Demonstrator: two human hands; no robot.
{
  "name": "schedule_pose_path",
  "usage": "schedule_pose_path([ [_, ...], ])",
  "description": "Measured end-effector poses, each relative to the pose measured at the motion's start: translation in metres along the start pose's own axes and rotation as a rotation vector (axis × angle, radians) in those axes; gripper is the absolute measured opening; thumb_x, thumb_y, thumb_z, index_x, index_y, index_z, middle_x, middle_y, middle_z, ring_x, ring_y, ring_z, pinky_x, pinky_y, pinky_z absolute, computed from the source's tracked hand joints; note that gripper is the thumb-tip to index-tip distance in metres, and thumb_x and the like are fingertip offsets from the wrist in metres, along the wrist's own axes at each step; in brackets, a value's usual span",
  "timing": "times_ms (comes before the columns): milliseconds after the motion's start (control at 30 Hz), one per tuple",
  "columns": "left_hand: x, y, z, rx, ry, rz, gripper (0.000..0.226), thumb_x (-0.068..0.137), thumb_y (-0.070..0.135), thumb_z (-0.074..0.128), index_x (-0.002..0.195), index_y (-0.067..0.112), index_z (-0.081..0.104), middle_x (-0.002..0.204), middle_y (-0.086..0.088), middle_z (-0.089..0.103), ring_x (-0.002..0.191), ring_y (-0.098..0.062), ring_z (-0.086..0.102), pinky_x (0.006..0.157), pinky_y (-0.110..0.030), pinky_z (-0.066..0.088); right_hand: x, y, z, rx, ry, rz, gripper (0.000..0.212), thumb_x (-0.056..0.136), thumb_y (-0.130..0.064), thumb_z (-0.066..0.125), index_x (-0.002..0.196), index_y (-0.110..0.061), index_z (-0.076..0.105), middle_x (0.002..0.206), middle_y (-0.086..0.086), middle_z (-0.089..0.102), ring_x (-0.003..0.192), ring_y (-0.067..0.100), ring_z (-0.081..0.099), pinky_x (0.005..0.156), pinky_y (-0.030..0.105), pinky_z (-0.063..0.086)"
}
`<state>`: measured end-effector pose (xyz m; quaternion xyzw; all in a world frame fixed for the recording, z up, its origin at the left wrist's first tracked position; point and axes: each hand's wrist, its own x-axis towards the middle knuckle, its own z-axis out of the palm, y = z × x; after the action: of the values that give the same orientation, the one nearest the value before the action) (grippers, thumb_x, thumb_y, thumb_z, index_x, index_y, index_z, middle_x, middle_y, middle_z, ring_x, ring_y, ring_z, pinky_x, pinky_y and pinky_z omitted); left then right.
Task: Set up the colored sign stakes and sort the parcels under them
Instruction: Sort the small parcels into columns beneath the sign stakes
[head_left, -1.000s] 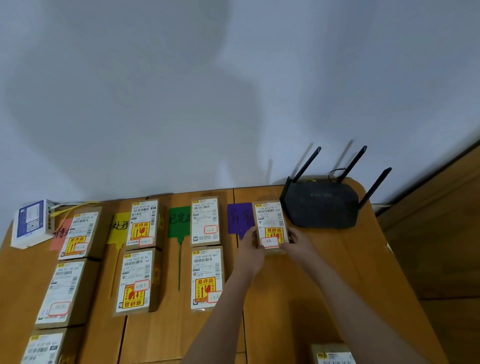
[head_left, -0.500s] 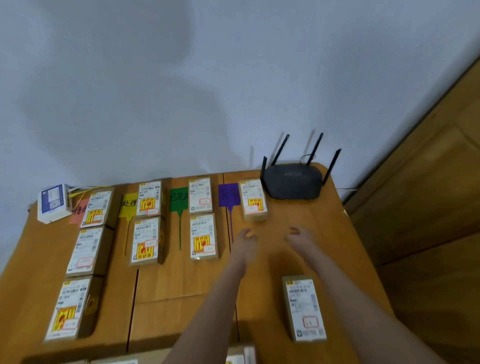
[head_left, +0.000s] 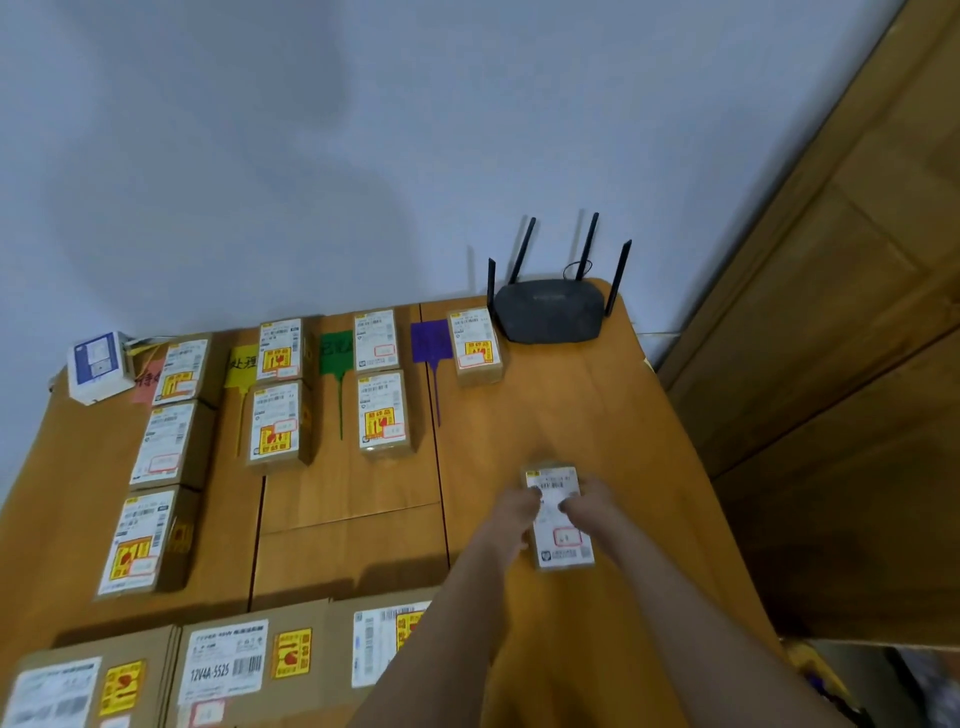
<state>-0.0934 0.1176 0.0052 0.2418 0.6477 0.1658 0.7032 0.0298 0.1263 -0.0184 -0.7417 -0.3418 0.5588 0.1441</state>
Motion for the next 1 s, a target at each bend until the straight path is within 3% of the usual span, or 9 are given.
schedule_pose_path([
  [67, -0.014, 0.009, -0.017, -0.036, 0.047, 0.131, 0.013, 0.097, 0.014, 0.054, 0.093, 0.01, 0.065, 0.093, -0.007, 0.07, 0.074, -0.015, 0.066, 0.056, -0.022, 0.051, -0.011, -0.014, -0.003, 0.1, 0.009, -0.072, 0.045, 0.089, 0.007, 0.051, 0.131, -0.007, 0.053, 0.115, 0.016, 0.065, 0.088, 0.028, 0.065, 0.063, 0.033, 0.055],
  [100, -0.023, 0.015, -0.027, -0.031, 0.071, 0.186, 0.012, 0.097, 0.013, 0.055, 0.1, 0.009, 0.066, 0.097, -0.006, 0.071, 0.074, -0.013, 0.067, 0.052, -0.019, 0.051, -0.017, -0.024, -0.004, 0.161, 0.006, -0.114, 0.046, 0.09, 0.005, 0.054, 0.134, -0.009, 0.052, 0.12, 0.016, 0.065, 0.091, 0.027, 0.066, 0.065, 0.034, 0.056],
  [267, -0.086, 0.034, -0.084, -0.174, 0.096, 0.425, 0.042, 0.091, 0.016, 0.066, 0.127, 0.028, 0.049, 0.117, 0.0, 0.065, 0.09, -0.019, 0.073, 0.062, -0.027, 0.059, -0.067, -0.075, 0.006, 0.399, -0.13, -0.296, 0.041, 0.096, -0.009, 0.058, 0.135, -0.021, 0.056, 0.112, 0.004, 0.074, 0.098, 0.022, 0.072, 0.088, 0.044, 0.058],
  [400, -0.142, 0.032, -0.128, -0.219, 0.085, 0.531, 0.06, 0.087, 0.008, 0.069, 0.135, 0.035, 0.044, 0.117, -0.012, 0.069, 0.097, -0.028, 0.073, 0.077, -0.044, 0.061, -0.119, -0.104, 0.033, 0.461, -0.239, -0.437, 0.043, 0.096, -0.007, 0.058, 0.133, -0.028, 0.057, 0.113, 0.002, 0.073, 0.103, 0.02, 0.07, 0.091, 0.043, 0.057],
  [567, -0.188, 0.018, -0.18, -0.306, 0.103, 0.624, 0.065, 0.085, 0.003, 0.071, 0.134, 0.035, 0.043, 0.117, -0.014, 0.068, 0.097, -0.03, 0.073, 0.077, -0.043, 0.061, -0.17, -0.132, 0.081, 0.442, -0.355, -0.519, 0.05, 0.093, -0.009, 0.064, 0.131, -0.04, 0.055, 0.116, 0.002, 0.073, 0.103, 0.022, 0.071, 0.084, 0.044, 0.06],
  [767, -0.219, -0.01, -0.259, -0.356, 0.091, 0.682, 0.051, 0.092, 0.018, 0.066, 0.134, 0.037, 0.045, 0.113, -0.013, 0.073, 0.102, -0.031, 0.07, 0.083, -0.045, 0.057, -0.217, -0.153, 0.155, 0.391, -0.363, -0.58, 0.058, 0.091, -0.005, 0.066, 0.133, -0.042, 0.052, 0.121, 0.001, 0.07, 0.103, 0.021, 0.071, 0.086, 0.047, 0.059],
  [1000, -0.241, -0.049, -0.357, -0.343, 0.106, 0.684, 0.063, 0.087, 0.016, 0.072, 0.137, 0.04, 0.042, 0.113, -0.015, 0.07, 0.097, -0.027, 0.073, 0.08, -0.042, 0.06, -0.241, -0.163, 0.256, 0.267, -0.356, -0.469, 0.072, 0.086, -0.019, 0.073, 0.144, -0.041, 0.037, 0.109, 0.002, 0.076, 0.107, 0.026, 0.069, 0.098, 0.055, 0.05],
])
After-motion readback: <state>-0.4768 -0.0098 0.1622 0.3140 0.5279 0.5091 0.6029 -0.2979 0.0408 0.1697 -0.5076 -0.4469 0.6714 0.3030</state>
